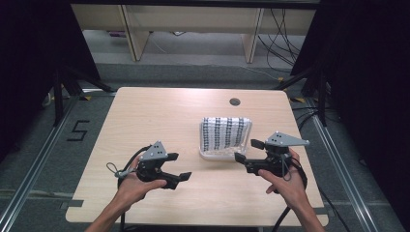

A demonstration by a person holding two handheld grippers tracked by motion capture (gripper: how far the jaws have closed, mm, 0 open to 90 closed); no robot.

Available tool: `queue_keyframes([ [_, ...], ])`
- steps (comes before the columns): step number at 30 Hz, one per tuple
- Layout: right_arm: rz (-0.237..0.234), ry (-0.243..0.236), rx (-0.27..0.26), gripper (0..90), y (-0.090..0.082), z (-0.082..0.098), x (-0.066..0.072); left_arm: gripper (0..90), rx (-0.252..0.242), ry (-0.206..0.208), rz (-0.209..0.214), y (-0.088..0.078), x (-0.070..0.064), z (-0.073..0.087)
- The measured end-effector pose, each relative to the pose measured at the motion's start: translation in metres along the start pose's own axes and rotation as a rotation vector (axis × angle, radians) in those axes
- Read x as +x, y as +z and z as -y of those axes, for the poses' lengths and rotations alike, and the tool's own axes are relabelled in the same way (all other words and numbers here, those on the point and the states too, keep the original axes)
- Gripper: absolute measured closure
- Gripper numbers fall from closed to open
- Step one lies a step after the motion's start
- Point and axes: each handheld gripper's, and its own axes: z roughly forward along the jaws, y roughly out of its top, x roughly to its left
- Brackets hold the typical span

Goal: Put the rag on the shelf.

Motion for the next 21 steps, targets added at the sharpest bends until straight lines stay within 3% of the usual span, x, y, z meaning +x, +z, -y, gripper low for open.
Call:
queue_keyframes([
  [2,0.011,0.0,-0.005,20.7,0.001,0.001,0.001,18.5,0.01,0.004,-0.004,-0.001,-0.001,0.002],
  [3,-0.002,0.031,0.006,20.7,0.001,0.002,0.005,18.5,0.001,0.002,-0.002,0.0,-0.002,0.005],
  [5,0.002,-0.016,-0.005,21.2,0.001,0.003,0.003,18.5,0.002,0.009,-0.009,-0.002,-0.002,0.007],
  [7,0.011,-0.016,-0.008,21.5,0.002,0.006,0.005,18.5,0.001,0.013,-0.008,-0.003,-0.002,0.009],
  [8,-0.007,0.011,0.005,21.6,0.002,0.007,0.007,18.5,0.001,0.013,-0.008,-0.003,-0.002,0.009],
  [9,0.0,-0.015,-0.002,21.7,0.003,0.009,0.006,18.5,-0.007,0.014,-0.013,-0.003,-0.003,0.011],
  [10,0.0,0.006,-0.005,21.8,0.004,0.011,0.009,18.5,-0.007,0.014,-0.013,-0.003,-0.003,0.011],
  [11,-0.007,-0.013,0.002,22.0,0.005,0.012,0.008,18.5,-0.002,0.01,-0.003,-0.004,-0.003,0.014],
  [12,-0.014,0.015,0.014,22.0,0.005,0.013,0.011,18.5,-0.002,0.013,-0.003,-0.004,-0.004,0.016],
  [15,-0.016,-0.015,0.01,22.0,0.006,0.015,0.01,18.5,0.0,0.013,-0.008,-0.005,-0.004,0.019],
  [16,-0.022,0.015,0.018,22.1,0.006,0.017,0.013,18.5,0.006,0.01,-0.007,-0.005,-0.004,0.02],
  [17,-0.017,-0.014,0.01,22.1,0.007,0.018,0.013,18.5,0.011,0.01,-0.007,-0.006,-0.004,0.022],
  [20,-0.014,0.007,0.023,22.1,0.007,0.02,0.016,18.5,0.011,0.007,-0.008,-0.006,-0.005,0.025],
  [21,-0.022,-0.021,0.013,22.1,0.008,0.02,0.015,18.5,0.013,0.014,-0.007,-0.007,-0.004,0.026],
])
